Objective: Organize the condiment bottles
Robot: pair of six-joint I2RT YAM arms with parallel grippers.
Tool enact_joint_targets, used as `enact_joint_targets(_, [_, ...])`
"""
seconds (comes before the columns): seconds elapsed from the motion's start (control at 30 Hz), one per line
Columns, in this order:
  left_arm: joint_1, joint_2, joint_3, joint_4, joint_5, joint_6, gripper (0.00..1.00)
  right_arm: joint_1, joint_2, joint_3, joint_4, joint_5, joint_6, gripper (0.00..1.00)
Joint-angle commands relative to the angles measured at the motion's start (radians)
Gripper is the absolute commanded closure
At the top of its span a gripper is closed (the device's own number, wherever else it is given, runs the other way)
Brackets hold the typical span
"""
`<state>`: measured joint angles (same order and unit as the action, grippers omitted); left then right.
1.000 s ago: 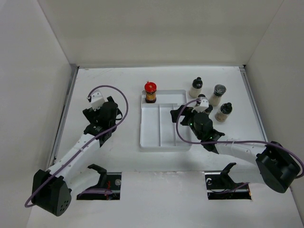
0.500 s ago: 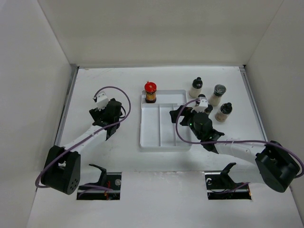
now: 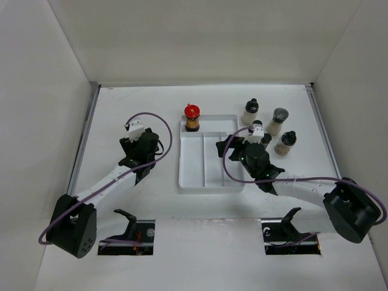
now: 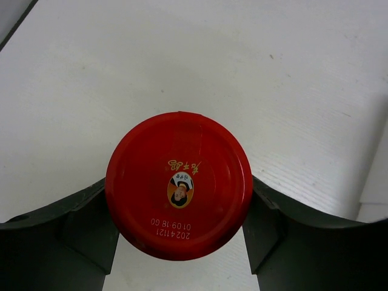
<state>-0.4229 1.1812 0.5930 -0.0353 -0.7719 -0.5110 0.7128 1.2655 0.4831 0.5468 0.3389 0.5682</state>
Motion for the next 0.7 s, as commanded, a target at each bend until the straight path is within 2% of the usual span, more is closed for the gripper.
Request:
enact_joint_targets(0.0, [-0.061, -0.095, 0.086, 0.104, -0.038, 0.048, 0.54, 0.004, 0.003, 0.045, 0.045, -0.003, -0.008, 0.00])
enact_joint_targets(0.17, [-0.190, -0.072, 0.206, 0.110, -0.023, 0.081, 0.54, 0.004, -0.005, 0.037, 0.050, 0.000, -0.004, 0.00])
enact_joint_targets(0.33, [-0.309, 0.041, 0.290, 0.159, 0.039, 0.065, 0.54, 0.004, -0.021, 0.026, 0.054, 0.011, -0.007, 0.00])
enact_joint_targets(0.47, [-0.356, 0.141, 0.327, 0.239, 0.074, 0.060, 0.54, 0.000, -0.049, 0.014, 0.057, 0.020, -0.004, 0.03])
enact_joint_targets(0.67, [-0.380, 0.241, 0.369, 0.278, 0.095, 0.066, 0.54, -0.009, -0.089, -0.001, 0.054, 0.035, -0.007, 0.23])
